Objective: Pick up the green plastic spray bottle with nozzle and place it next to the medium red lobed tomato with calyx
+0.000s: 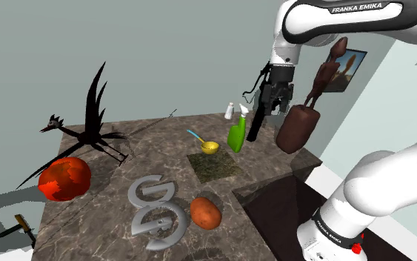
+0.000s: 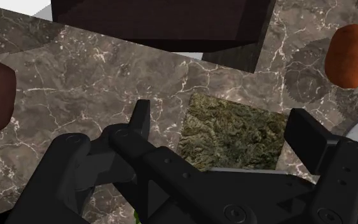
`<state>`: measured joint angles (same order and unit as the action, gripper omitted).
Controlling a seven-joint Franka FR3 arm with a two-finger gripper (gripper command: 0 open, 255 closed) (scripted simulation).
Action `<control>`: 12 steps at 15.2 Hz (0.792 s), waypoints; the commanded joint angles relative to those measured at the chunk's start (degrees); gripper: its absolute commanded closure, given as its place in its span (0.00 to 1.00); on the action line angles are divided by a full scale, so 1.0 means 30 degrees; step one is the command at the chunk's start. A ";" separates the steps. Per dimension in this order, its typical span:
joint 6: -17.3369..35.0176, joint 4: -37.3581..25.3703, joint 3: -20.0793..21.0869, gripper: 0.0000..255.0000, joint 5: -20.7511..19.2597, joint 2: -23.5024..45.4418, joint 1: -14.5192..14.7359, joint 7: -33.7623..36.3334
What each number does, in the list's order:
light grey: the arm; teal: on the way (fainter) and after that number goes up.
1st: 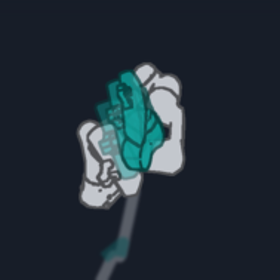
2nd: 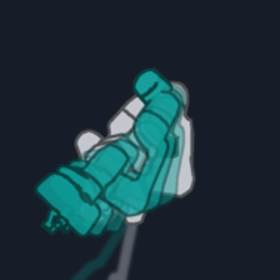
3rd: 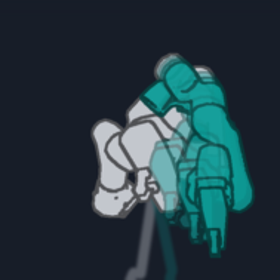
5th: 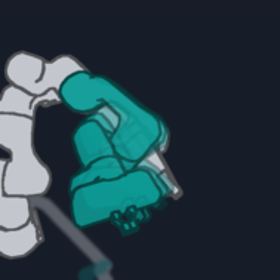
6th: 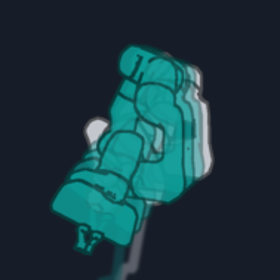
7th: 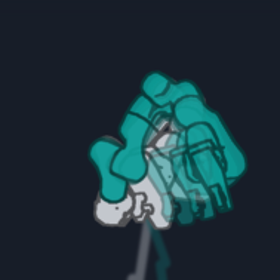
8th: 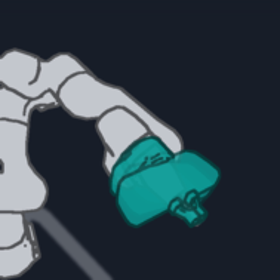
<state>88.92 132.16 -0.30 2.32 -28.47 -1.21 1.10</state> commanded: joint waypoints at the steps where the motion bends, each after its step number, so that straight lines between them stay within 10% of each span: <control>1: 0.0603 -0.0757 -0.0144 0.00 -0.0062 0.1731 -0.0149 0.0027; 12: 0.2259 -0.6266 -0.0718 0.00 0.0092 1.0886 -0.0738 0.0461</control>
<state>95.43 115.45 -2.17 2.60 1.25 -3.14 2.59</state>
